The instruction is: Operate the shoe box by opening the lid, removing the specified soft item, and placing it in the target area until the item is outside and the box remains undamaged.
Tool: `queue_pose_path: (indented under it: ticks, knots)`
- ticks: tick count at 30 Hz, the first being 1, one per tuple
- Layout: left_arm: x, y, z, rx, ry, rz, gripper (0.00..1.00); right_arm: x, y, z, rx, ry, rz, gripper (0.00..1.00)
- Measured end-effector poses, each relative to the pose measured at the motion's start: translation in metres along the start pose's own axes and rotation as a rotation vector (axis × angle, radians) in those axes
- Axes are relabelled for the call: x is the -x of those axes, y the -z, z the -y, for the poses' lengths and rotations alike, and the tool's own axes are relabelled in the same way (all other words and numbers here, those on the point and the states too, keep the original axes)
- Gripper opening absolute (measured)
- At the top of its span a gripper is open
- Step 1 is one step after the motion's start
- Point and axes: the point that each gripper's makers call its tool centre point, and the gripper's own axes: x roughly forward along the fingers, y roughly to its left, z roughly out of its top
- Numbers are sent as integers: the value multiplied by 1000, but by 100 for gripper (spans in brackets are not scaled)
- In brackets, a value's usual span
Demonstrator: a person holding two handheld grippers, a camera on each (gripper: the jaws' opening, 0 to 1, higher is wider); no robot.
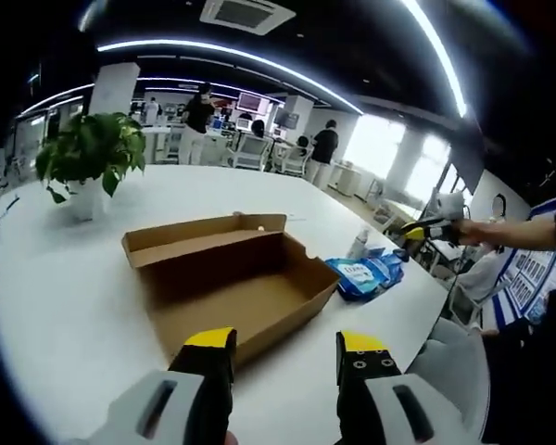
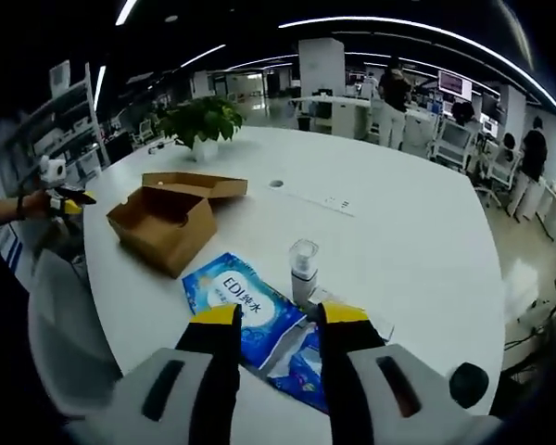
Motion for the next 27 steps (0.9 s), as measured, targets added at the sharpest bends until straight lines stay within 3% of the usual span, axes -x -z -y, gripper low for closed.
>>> queue_pose_path:
  ticks: [6, 9, 12, 15, 20, 23, 27]
  knots:
    - [2, 6, -32, 45, -140, -10, 42, 6, -2, -23, -37, -24, 51, 33]
    - [2, 9, -53, 105, -233, -12, 42, 9, -3, -35, -32, -26, 70, 36]
    - [2, 10, -78, 222, -322, 11, 41, 13, -3, -47, -31, -28, 87, 36]
    - [2, 11, -97, 250, -396, 13, 40, 18, -2, -58, -37, -30, 105, 36]
    - [-5, 13, -111, 257, -437, -6, 38, 23, 3, -65, -49, -27, 112, 37]
    - [-12, 24, -122, 293, -464, -45, 37, 27, 7, -69, -56, -23, 111, 37]
    - [-22, 34, -123, 331, -451, -71, 35, 33, 12, -74, -67, -16, 111, 37]
